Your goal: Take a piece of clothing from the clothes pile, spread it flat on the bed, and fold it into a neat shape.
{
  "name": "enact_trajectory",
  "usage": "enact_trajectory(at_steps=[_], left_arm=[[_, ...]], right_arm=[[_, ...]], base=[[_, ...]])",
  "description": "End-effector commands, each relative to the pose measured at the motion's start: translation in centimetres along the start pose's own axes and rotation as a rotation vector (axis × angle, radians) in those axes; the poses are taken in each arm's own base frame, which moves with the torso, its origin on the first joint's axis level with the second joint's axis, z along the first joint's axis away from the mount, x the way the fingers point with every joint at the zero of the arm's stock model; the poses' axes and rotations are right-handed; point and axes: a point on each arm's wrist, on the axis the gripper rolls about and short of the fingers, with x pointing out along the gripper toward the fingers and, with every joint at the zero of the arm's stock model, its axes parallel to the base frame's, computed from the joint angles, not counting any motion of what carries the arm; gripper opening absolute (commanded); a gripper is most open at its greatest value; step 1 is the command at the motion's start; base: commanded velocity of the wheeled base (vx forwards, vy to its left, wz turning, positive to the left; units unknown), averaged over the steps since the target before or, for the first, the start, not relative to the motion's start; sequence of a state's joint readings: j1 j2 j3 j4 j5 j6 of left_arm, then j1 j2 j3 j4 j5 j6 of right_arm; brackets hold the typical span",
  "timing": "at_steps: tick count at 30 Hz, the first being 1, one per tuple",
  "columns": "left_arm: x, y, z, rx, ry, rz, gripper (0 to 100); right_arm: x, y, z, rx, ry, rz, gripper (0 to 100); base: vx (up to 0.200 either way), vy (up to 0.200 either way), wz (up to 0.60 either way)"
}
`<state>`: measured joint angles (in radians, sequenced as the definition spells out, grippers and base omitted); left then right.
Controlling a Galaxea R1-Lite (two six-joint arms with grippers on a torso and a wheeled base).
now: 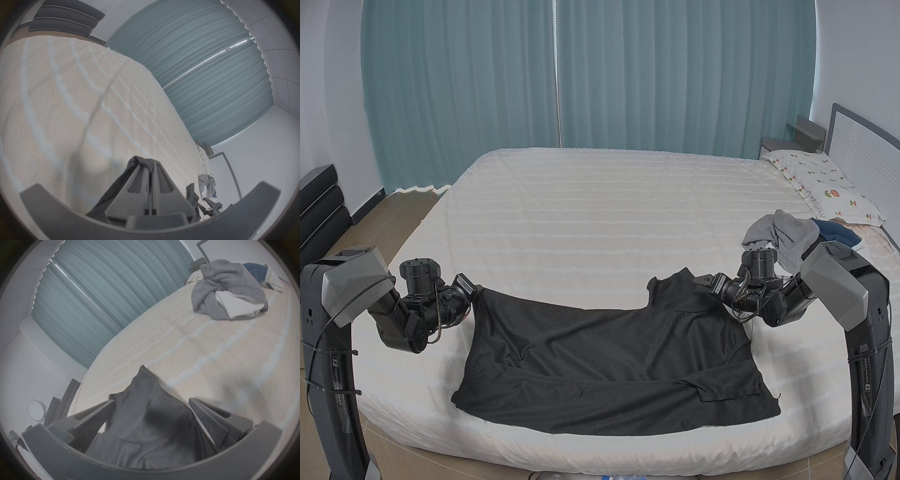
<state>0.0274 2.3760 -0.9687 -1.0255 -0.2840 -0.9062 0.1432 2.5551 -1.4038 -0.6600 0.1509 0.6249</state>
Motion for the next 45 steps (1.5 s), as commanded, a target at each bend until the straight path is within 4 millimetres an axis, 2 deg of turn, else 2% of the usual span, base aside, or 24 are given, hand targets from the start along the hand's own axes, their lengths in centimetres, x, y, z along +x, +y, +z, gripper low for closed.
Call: enact_trajectory(at_steps=[1, 5, 6, 13, 18, 21, 26, 32, 35, 42, 45], left_arm=[[0.2, 0.5, -0.2, -0.005, 0.006, 0.01, 0], [0.3, 0.6, -0.2, -0.004, 0.004, 0.01, 0], [0.3, 0.6, -0.2, -0.001, 0.004, 0.01, 0], [0.6, 0.7, -0.2, 0.004, -0.008, 0.003, 0], [0.5, 0.6, -0.1, 0.006, -0.01, 0.002, 0], [0.3, 0.3, 0.1, 0.009, -0.015, -0.003, 0], [0.1, 0.1, 0.2, 0.012, -0.02, -0.005, 0], [-0.4, 0.0, 0.9, 0.014, -0.041, -0.001, 0], [-0.6, 0.1, 0.8, 0.036, -0.035, 0.007, 0], [-1.7, -1.5, 1.5, 0.083, -0.053, -0.021, 0], [-2.3, -1.5, 0.9, 0.11, -0.029, -0.003, 0]], right_arm=[[1.6, -1.2, -1.3, 0.005, 0.022, -0.019, 100], [1.9, -1.1, -1.1, 0.009, 0.003, -0.008, 100], [1.9, -1.1, -1.1, 0.009, -0.003, -0.009, 0], [1.7, -0.8, 0.2, 0.035, -0.074, -0.016, 0], [-0.1, -0.1, 2.4, 0.117, -0.158, 0.022, 0], [-0.9, -0.3, 2.7, 0.126, -0.157, 0.027, 0], [-0.8, -0.6, 2.2, 0.128, -0.144, 0.022, 0], [-1.8, 0.0, 4.0, 0.138, -0.231, 0.065, 0], [-2.3, 0.0, 3.9, 0.138, -0.252, 0.081, 0], [-3.6, 0.3, 4.1, 0.135, -0.292, 0.112, 0], [-3.7, 0.2, 4.1, 0.143, -0.294, 0.106, 0]], base=[[0.0, 0.0, 0.0], [0.0, 0.0, 0.0], [0.0, 0.0, 0.0], [0.0, 0.0, 0.0], [0.0, 0.0, 0.0], [0.0, 0.0, 0.0], [0.0, 0.0, 0.0], [0.0, 0.0, 0.0], [0.0, 0.0, 0.0], [0.0, 0.0, 0.0], [0.0, 0.0, 0.0]])
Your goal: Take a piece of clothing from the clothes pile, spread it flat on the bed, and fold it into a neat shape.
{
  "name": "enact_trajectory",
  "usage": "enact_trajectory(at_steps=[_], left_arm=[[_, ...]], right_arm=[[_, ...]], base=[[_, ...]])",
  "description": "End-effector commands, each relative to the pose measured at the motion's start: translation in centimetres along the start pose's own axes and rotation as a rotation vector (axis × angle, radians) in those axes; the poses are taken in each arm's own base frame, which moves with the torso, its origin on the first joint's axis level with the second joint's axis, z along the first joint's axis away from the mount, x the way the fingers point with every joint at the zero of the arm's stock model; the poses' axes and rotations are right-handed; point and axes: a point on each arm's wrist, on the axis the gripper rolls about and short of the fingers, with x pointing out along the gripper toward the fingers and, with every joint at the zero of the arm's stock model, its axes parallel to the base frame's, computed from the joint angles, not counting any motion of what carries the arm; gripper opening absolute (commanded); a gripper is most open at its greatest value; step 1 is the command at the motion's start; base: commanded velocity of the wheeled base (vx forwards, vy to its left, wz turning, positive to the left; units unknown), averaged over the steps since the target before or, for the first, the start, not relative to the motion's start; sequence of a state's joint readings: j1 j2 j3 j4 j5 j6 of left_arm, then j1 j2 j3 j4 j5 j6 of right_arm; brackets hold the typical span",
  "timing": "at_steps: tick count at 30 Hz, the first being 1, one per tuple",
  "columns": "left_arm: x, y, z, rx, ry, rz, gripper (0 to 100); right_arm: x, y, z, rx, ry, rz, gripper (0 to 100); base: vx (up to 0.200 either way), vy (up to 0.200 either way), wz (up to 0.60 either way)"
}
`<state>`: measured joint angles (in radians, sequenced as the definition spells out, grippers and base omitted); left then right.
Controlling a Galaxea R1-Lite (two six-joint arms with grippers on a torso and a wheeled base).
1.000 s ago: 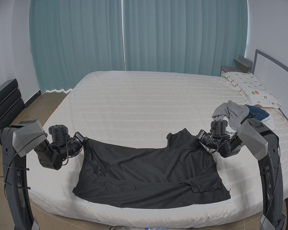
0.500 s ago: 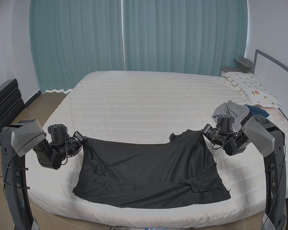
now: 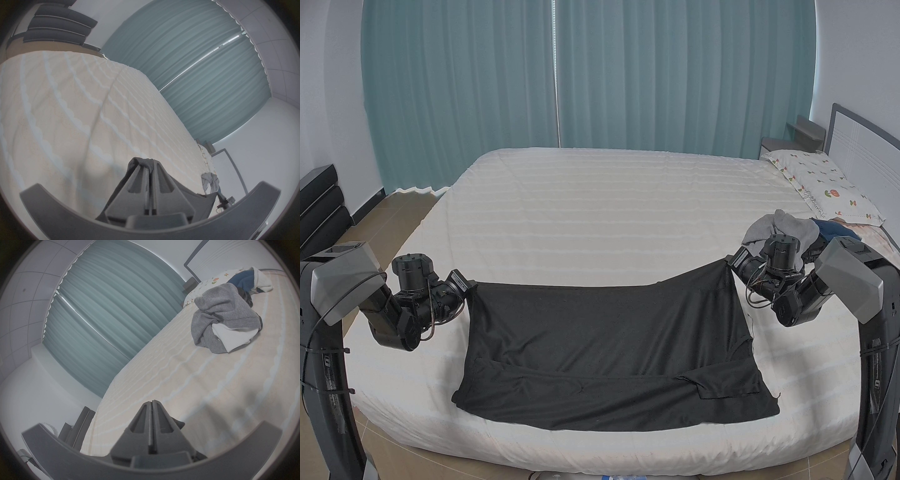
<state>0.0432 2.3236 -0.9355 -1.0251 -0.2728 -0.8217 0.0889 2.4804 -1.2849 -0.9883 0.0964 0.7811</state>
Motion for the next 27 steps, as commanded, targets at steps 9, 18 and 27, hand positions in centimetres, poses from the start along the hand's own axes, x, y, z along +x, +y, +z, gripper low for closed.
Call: enact_trajectory(at_steps=[9, 18, 27], left_arm=[[-2.8, -1.7, 1.0, 0.084, 0.019, 0.004, 0], [-3.6, -1.7, 2.3, 0.102, 0.043, 0.048, 0], [-3.2, -1.8, 2.0, 0.116, 0.049, 0.058, 0]], right_arm=[[-1.0, -0.1, 0.7, 0.012, -0.014, -0.013, 0], [-1.6, -0.9, 1.0, 0.023, -0.011, -0.038, 0], [-2.1, -0.8, 2.0, 0.059, -0.057, -0.017, 0]], base=[[0.0, 0.0, 0.0], [0.0, 0.0, 0.0], [0.0, 0.0, 0.0]])
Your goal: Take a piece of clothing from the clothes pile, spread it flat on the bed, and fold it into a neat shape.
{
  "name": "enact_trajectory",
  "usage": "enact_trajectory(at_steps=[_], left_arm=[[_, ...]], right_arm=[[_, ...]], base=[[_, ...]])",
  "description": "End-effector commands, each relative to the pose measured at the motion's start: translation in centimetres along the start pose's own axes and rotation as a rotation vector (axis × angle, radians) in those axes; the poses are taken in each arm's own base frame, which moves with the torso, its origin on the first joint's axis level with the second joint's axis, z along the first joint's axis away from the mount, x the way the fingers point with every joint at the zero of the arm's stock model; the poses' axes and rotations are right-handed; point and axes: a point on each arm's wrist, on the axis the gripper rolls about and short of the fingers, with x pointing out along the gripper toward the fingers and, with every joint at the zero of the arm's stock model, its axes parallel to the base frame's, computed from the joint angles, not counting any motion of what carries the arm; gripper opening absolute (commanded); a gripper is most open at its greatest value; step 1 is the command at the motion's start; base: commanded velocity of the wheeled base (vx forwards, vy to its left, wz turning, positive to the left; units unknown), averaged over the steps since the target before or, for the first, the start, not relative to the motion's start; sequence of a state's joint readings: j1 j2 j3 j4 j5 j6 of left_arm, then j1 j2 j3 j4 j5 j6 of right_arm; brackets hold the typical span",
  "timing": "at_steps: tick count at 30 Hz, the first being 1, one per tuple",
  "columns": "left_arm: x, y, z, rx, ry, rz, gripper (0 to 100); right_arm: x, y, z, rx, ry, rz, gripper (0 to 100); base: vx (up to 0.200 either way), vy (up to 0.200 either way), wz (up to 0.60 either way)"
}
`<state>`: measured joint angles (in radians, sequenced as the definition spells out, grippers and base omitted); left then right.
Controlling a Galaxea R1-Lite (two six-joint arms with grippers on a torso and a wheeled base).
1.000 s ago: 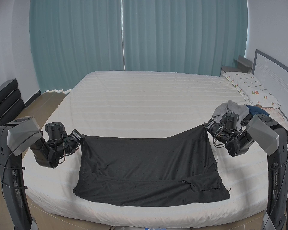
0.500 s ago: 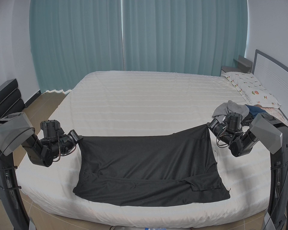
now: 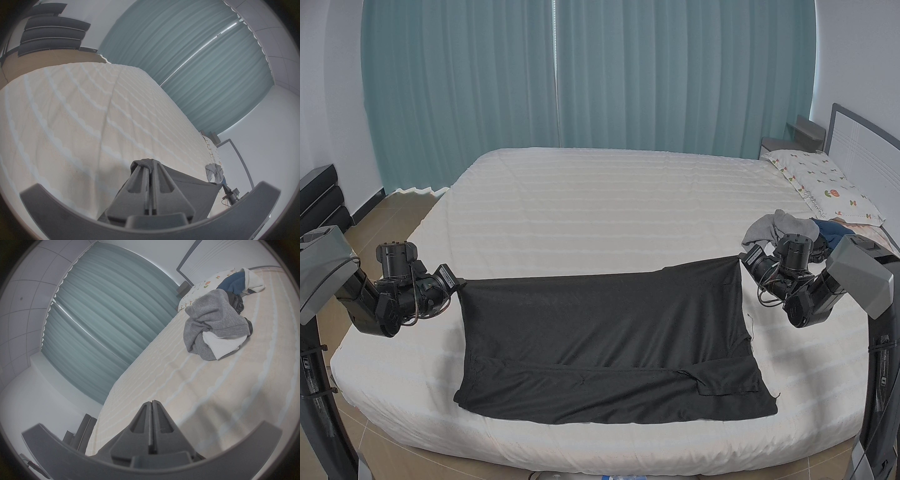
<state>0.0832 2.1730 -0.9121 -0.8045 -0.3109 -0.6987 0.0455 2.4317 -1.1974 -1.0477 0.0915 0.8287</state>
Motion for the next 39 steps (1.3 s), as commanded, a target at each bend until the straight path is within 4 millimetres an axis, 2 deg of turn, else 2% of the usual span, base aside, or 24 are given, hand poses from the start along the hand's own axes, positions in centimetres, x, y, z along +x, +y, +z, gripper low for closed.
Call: enact_trajectory(at_steps=[1, 5, 7, 10, 12, 16, 19, 23, 27, 39], left_arm=[[0.0, -0.6, 0.4, 0.021, -0.02, -0.003, 0], [0.7, -0.9, -0.6, 0.022, 0.008, -0.008, 0], [0.7, -1.2, -0.1, 0.01, -0.002, -0.015, 0], [1.6, -0.9, -0.7, 0.02, 0.006, 0.002, 0], [1.7, -0.8, 0.1, -0.007, -0.002, -0.005, 0], [2.5, -0.3, -0.4, -0.009, 0.01, 0.03, 0], [2.9, -0.1, 0.1, -0.025, -0.009, 0.039, 0], [2.9, 0.3, 0.5, -0.113, -0.064, 0.056, 0], [3.2, 0.7, 0.2, -0.117, -0.069, 0.054, 0], [3.5, 1.1, -0.5, -0.111, -0.041, 0.062, 0]], right_arm=[[-0.3, 0.1, 0.2, 0.004, -0.004, 0.002, 0], [-0.4, -0.1, 0.1, 0.004, 0.003, -0.006, 0], [-0.5, -0.1, 0.0, 0.005, 0.005, -0.006, 0], [-0.4, 0.0, 0.1, 0.005, 0.003, -0.004, 0], [-0.5, 0.1, 0.2, 0.005, -0.001, 0.0, 0], [-0.7, -0.1, 0.0, 0.006, 0.014, -0.002, 0], [-0.8, -0.3, -0.2, 0.005, 0.023, -0.008, 0], [-0.9, -0.1, 0.1, 0.007, 0.012, 0.002, 0], [-0.9, -0.1, 0.5, 0.007, -0.017, 0.023, 0], [-1.5, -0.7, -0.7, 0.008, 0.051, 0.011, 0]], base=[[0.0, 0.0, 0.0], [0.0, 0.0, 0.0], [0.0, 0.0, 0.0], [0.0, 0.0, 0.0], [0.0, 0.0, 0.0], [0.0, 0.0, 0.0], [0.0, 0.0, 0.0], [0.0, 0.0, 0.0], [0.0, 0.0, 0.0], [0.0, 0.0, 0.0]])
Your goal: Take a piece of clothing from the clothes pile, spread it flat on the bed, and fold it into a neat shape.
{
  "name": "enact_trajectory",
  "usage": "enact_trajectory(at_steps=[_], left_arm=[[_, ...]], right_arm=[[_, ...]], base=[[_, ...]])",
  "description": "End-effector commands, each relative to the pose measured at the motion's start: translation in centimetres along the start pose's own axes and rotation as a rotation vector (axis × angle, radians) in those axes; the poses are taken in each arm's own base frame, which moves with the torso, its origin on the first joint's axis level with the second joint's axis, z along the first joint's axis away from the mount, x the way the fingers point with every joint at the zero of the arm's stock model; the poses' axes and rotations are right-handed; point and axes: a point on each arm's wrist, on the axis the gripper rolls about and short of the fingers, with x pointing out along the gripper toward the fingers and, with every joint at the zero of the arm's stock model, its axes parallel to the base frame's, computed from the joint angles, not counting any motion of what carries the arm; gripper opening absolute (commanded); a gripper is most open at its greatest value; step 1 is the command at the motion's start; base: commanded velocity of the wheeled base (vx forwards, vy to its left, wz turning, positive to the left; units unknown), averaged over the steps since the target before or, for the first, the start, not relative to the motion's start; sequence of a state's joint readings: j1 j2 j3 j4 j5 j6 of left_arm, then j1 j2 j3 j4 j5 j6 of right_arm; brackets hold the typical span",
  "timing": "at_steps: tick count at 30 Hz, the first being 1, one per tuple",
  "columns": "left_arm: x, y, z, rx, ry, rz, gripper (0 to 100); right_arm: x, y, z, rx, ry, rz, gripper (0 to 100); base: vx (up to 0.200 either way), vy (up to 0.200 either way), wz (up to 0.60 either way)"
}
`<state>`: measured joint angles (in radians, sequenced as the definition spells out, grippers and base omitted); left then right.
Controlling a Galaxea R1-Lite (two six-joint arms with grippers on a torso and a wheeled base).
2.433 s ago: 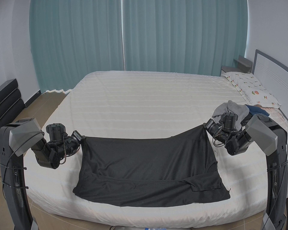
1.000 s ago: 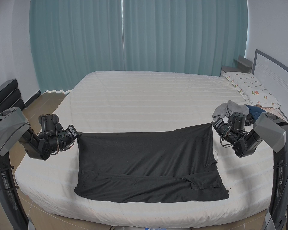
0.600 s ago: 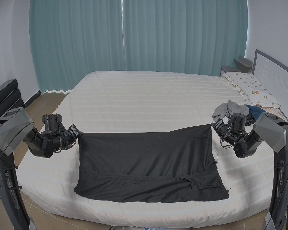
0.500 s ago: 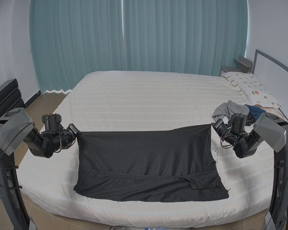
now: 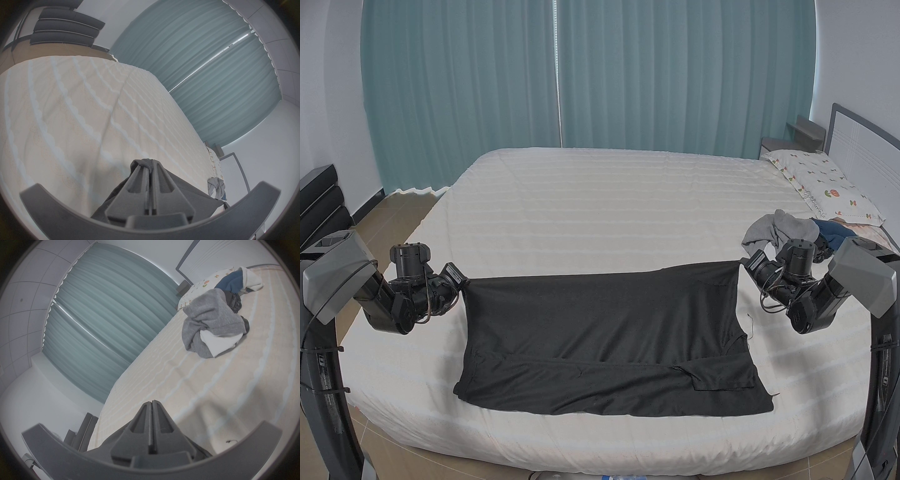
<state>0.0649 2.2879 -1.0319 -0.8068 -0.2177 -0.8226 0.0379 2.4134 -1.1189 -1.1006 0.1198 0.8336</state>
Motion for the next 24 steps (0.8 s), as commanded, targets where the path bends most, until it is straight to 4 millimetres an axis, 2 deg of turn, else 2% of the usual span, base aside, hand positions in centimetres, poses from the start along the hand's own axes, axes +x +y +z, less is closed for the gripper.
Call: enact_trajectory(at_steps=[1, 4, 9, 15, 16, 18, 20, 24], left_arm=[[0.0, 0.5, -0.4, 0.012, 0.022, 0.02, 0], [-0.5, 1.0, -0.8, 0.043, 0.034, 0.037, 0], [-2.4, 1.0, -1.0, 0.136, 0.046, 0.048, 0], [-3.5, 1.3, -1.7, 0.208, 0.071, 0.064, 0], [-3.8, 1.6, -2.0, 0.228, 0.085, 0.074, 0], [-3.8, 1.7, -2.1, 0.232, 0.088, 0.076, 0], [-4.1, 2.4, -2.9, 0.258, 0.12, 0.098, 0], [-4.3, 2.9, -3.6, 0.265, 0.145, 0.113, 0]], right_arm=[[-0.6, -0.2, -0.5, 0.001, 0.047, 0.004, 0], [-1.2, 0.1, -0.3, -0.001, 0.063, 0.017, 0], [-3.1, 0.2, 0.0, 0.005, 0.12, 0.027, 0], [-5.0, -0.7, -0.6, 0.007, 0.196, 0.013, 0], [-5.7, -1.4, -0.7, -0.004, 0.221, 0.003, 0], [-5.9, -1.5, -0.7, -0.006, 0.226, 0.003, 0], [-7.2, -2.3, -1.4, -0.034, 0.285, -0.01, 0], [-8.1, -2.9, -2.0, -0.063, 0.319, -0.014, 0]], base=[[0.0, 0.0, 0.0], [0.0, 0.0, 0.0], [0.0, 0.0, 0.0], [0.0, 0.0, 0.0], [0.0, 0.0, 0.0], [0.0, 0.0, 0.0], [0.0, 0.0, 0.0], [0.0, 0.0, 0.0]])
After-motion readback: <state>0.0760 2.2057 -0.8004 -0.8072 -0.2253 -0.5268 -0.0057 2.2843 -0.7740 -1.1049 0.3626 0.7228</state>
